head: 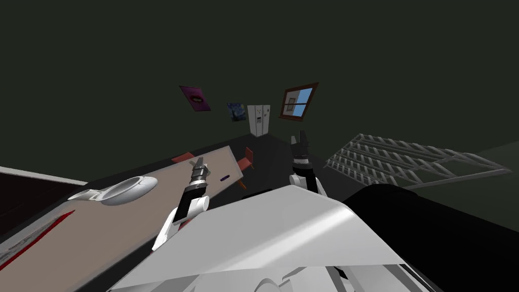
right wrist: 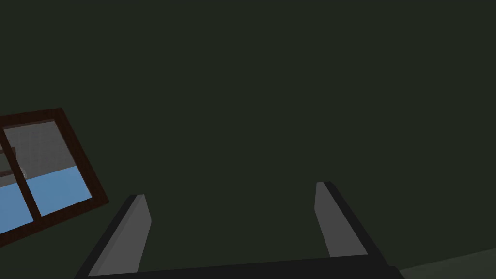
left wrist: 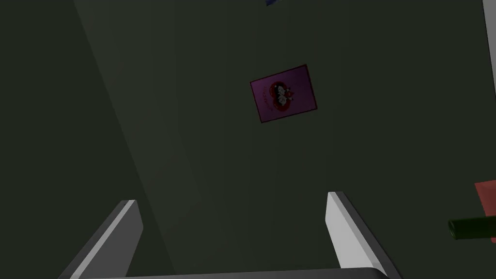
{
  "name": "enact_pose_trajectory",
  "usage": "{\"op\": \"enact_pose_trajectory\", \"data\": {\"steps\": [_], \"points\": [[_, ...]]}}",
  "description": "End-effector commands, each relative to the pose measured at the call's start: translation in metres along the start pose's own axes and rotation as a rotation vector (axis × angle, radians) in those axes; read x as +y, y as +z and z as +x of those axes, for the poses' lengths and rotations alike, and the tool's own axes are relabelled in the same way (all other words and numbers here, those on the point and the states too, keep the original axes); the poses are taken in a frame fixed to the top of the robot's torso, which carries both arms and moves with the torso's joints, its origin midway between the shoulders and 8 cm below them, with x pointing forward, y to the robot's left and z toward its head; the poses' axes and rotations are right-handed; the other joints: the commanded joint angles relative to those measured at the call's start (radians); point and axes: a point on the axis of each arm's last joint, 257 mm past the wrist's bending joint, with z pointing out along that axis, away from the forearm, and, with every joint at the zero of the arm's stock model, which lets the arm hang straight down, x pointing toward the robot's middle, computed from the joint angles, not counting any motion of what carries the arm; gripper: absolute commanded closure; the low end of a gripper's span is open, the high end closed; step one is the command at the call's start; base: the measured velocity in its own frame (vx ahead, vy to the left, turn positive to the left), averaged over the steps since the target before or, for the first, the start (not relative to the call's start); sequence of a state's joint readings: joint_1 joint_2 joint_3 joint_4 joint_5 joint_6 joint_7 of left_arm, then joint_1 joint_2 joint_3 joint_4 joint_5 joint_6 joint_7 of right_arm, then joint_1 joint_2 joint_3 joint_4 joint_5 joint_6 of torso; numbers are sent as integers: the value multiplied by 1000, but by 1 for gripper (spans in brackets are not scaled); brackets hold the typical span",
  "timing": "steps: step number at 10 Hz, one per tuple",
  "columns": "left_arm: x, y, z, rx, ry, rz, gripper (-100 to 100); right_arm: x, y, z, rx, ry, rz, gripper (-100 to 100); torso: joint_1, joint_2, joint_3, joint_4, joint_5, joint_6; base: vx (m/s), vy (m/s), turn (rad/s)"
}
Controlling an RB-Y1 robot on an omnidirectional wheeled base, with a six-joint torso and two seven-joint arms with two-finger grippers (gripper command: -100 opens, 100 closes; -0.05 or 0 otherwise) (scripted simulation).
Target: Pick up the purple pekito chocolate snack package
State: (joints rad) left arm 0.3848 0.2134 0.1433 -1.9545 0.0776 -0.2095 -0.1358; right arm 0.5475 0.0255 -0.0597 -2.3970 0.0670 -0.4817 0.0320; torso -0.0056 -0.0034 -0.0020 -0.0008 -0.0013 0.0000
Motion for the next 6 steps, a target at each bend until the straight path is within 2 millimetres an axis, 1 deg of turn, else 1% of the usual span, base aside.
{"op": "enact_pose_trajectory", "data": {"steps": [1, 2, 3, 4, 5, 6], "points": [[31, 2, -10, 5, 1, -80, -100, 0, 0, 0, 0, 0, 0, 0, 0, 0, 0, 0, 0, 0, 96, -123, -207], [45, -1, -9, 7, 1, -113, -100, 0, 0, 0, 0, 0, 0, 0, -2, -2, -1, 0, -1, 0, 77, -80, -53], [64, 0, -15, 7, 1, -164, -100, 0, 0, 0, 0, 0, 0, 0, 0, -1, 0, 0, 0, -1, 99, -69, -64], [74, -3, -15, 9, 1, -190, -100, 0, 0, 0, 0, 0, 0, 0, 0, -2, -1, 0, 0, 0, 71, -52, -60], [98, -5, -22, 6, 0, -252, -100, 0, 0, 0, 0, 0, 0, 0, 2, -1, 0, 0, 0, 0, 67, -57, -123], [103, -6, -21, 8, -1, -270, -100, 0, 0, 0, 0, 0, 0, 0, 1, 0, 0, 0, 0, 0, 60, -38, -47]]}}
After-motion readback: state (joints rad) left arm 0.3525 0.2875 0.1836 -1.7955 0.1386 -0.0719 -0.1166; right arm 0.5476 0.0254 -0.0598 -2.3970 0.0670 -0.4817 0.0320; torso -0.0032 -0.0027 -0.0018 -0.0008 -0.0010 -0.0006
